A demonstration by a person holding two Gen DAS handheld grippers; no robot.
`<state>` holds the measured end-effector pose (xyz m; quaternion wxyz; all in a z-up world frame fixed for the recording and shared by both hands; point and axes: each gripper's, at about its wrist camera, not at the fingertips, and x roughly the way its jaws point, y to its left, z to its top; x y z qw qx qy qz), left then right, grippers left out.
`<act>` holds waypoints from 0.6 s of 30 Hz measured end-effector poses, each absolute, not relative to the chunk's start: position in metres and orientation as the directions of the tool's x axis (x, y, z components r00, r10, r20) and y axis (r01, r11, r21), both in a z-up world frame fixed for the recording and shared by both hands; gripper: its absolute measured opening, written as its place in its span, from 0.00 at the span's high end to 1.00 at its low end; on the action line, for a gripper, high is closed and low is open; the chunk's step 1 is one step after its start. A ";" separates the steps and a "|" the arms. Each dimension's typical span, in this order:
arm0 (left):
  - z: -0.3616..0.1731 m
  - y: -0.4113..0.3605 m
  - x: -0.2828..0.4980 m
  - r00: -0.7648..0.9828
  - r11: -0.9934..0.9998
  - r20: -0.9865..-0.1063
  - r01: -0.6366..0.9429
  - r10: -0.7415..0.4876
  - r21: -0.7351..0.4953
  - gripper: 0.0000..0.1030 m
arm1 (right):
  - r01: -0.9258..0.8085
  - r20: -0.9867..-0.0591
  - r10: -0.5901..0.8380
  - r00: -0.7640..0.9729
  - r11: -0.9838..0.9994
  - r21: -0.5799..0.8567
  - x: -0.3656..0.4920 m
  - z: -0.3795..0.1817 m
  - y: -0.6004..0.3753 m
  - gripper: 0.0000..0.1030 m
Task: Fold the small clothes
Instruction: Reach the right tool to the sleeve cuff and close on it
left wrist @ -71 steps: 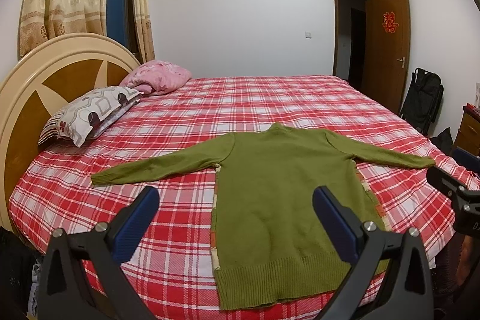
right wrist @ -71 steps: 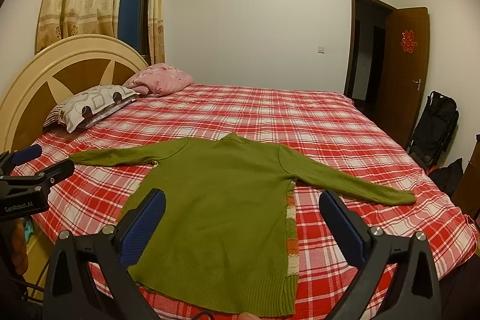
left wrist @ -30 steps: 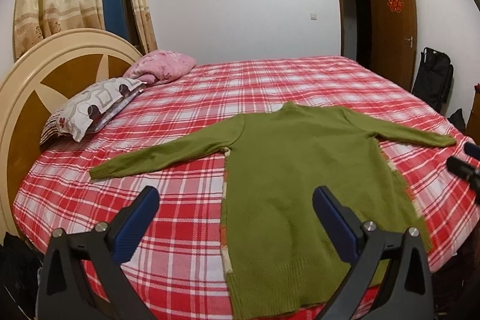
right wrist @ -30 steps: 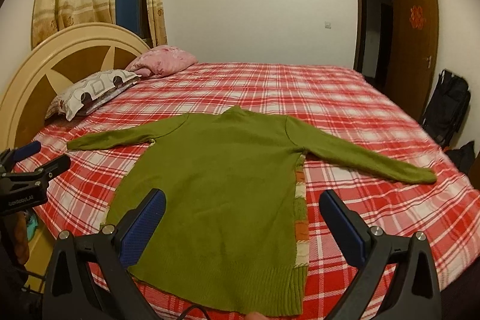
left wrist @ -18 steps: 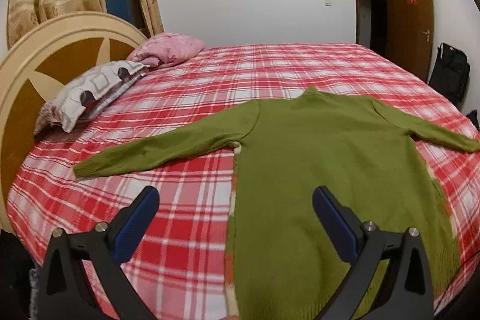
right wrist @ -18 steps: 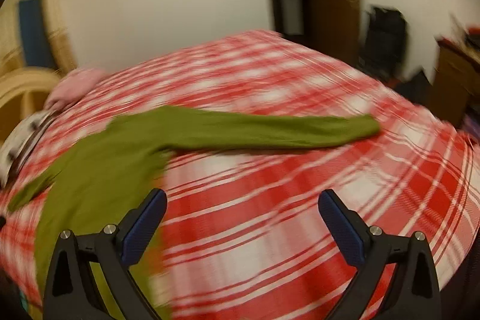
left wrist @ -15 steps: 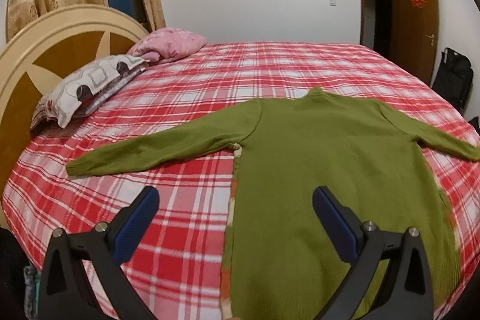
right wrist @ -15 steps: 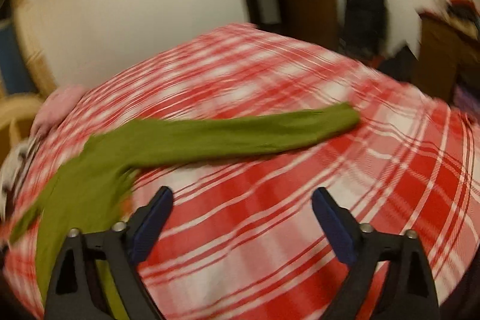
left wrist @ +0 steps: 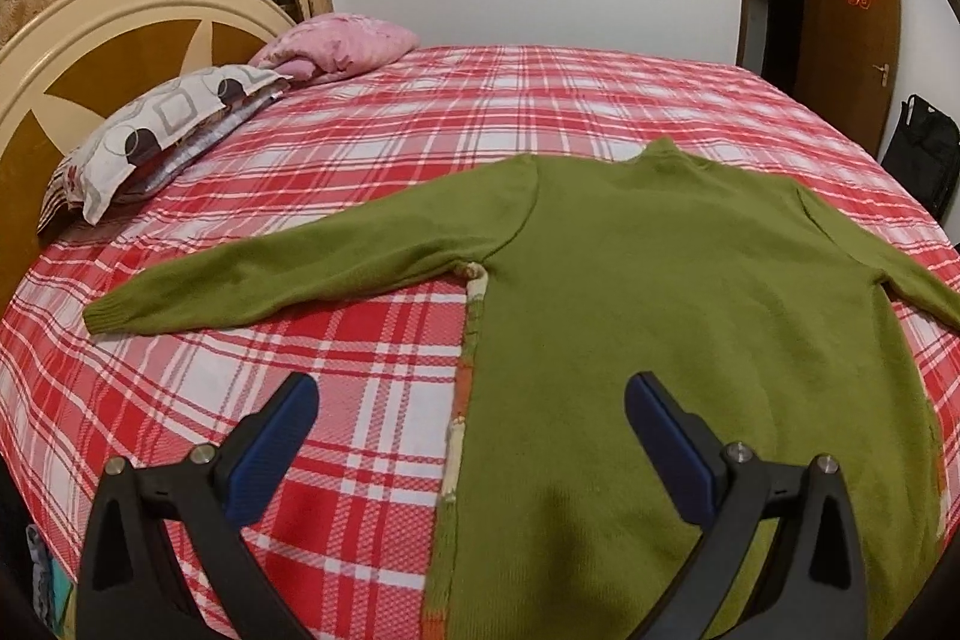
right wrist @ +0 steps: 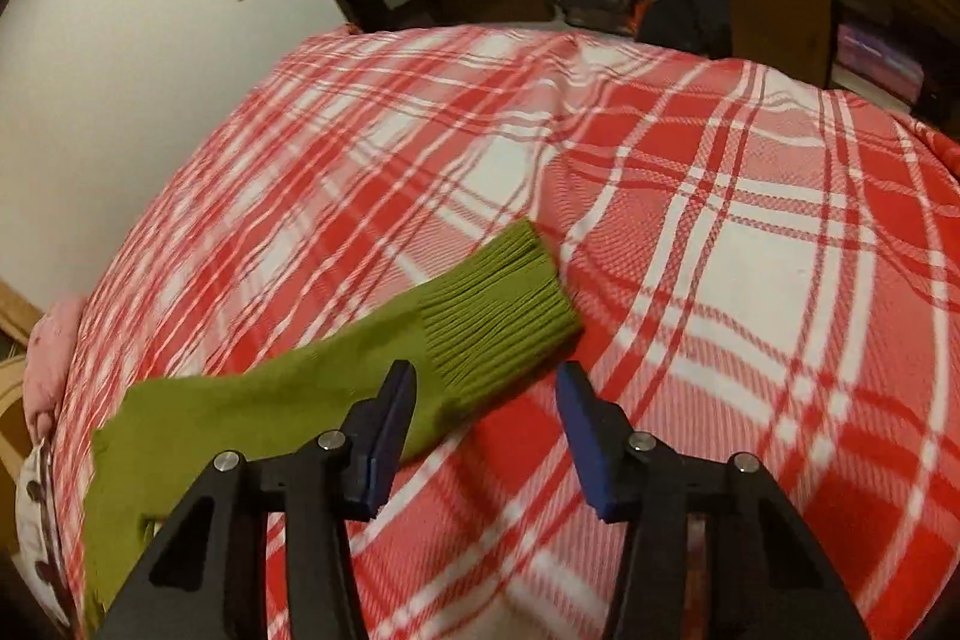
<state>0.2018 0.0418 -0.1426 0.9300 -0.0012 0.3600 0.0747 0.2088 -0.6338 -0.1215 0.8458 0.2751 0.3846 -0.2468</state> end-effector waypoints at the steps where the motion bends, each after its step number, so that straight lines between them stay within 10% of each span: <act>1: -0.144 0.041 0.203 0.729 0.989 -0.670 -0.138 0.143 0.061 0.00 | 0.635 -0.789 -0.214 0.576 0.725 0.267 0.211 -0.123 -0.636 0.52; 4: -0.146 0.038 0.209 0.727 0.990 -0.673 -0.130 0.138 0.063 0.00 | 0.652 -0.793 -0.234 0.563 0.716 0.251 0.221 -0.128 -0.643 0.57; 8: -0.143 0.035 0.212 0.737 0.994 -0.667 -0.101 0.107 0.049 0.00 | 0.644 -0.784 -0.236 0.575 0.721 0.255 0.230 -0.130 -0.649 0.89; 18: -0.132 0.027 0.210 0.771 0.999 -0.636 -0.043 0.037 0.006 0.00 | 0.416 -0.644 -0.212 0.735 0.891 0.181 0.265 -0.063 -0.562 0.91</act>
